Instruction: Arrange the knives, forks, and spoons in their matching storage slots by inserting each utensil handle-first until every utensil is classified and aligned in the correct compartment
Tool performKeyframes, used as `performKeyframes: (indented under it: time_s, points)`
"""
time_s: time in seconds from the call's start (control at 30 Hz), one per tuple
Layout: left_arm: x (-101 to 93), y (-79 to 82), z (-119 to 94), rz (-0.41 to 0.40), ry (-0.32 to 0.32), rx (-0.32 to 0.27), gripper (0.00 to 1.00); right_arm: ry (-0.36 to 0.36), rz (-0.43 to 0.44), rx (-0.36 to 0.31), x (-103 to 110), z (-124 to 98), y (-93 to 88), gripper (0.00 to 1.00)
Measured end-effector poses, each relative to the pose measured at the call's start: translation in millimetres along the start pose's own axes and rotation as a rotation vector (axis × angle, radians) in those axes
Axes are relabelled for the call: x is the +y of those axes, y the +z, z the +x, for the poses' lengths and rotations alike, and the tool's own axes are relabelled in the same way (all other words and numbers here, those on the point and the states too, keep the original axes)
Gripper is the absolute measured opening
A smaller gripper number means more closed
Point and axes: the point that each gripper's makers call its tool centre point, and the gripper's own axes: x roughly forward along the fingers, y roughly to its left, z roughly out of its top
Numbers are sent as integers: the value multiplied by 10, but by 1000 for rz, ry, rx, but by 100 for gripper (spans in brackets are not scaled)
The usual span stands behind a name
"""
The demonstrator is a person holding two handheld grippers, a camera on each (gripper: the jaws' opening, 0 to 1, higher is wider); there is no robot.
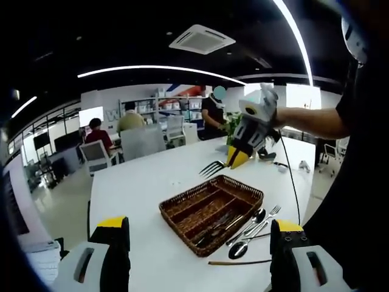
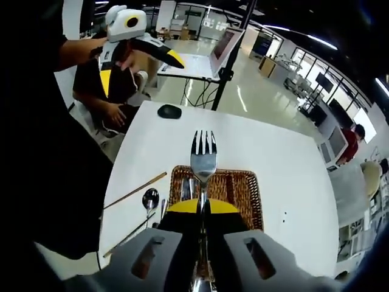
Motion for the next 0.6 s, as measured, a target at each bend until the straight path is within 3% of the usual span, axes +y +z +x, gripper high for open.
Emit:
performKeyframes:
  time_s: [0.6]
  points:
    - [-120, -62, -12, -7, 4, 11, 100, -14, -45, 2, -351, 93, -15, 0]
